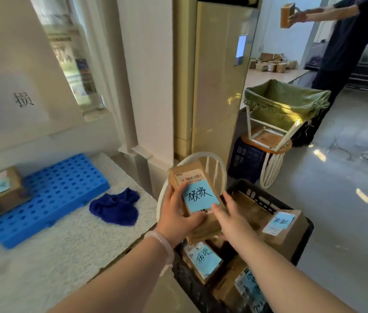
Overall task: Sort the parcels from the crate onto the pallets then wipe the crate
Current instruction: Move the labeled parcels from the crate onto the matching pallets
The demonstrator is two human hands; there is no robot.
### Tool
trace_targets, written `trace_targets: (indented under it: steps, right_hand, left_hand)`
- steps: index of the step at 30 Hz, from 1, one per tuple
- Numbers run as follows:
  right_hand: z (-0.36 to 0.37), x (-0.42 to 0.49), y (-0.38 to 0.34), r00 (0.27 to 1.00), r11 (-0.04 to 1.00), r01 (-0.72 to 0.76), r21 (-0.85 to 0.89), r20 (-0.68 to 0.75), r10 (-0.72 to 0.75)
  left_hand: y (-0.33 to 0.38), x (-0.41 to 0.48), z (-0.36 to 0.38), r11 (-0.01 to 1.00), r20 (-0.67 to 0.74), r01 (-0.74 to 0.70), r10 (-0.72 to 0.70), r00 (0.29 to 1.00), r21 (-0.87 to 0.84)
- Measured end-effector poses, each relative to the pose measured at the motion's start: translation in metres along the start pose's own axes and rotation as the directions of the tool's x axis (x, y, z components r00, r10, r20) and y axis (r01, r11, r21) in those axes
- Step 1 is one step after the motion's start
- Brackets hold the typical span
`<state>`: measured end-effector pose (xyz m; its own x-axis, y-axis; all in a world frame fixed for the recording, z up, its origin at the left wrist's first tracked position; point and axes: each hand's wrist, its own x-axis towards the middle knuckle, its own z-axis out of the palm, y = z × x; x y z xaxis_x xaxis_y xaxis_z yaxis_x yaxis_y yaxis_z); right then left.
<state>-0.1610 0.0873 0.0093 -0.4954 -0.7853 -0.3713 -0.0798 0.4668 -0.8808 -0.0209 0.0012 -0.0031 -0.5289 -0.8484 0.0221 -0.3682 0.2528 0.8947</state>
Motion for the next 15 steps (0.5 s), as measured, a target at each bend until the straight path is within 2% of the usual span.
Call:
trace_targets:
  steps: [4,8,15]
  right_hand:
    - [0.045,0.004,-0.024,0.984,0.964,0.136,-0.229,0.148,-0.104]
    - [0.098,0.013,-0.054,0.939,0.884,0.292,-0.365,0.286,-0.192]
    - [0.238,0.033,-0.093,0.829,0.844,0.436,-0.313,0.505,-0.241]
  left_hand:
    - [-0.027,-0.008,-0.047,0.998,-0.105,0.048,-0.053,0.993,-0.046]
    - [-0.061,-0.015,-0.094,0.996,-0.257,0.076,-0.086,0.963,-0.049]
    - [-0.124,-0.029,-0.211,0.979,-0.391,0.146,-0.192,0.9,-0.145]
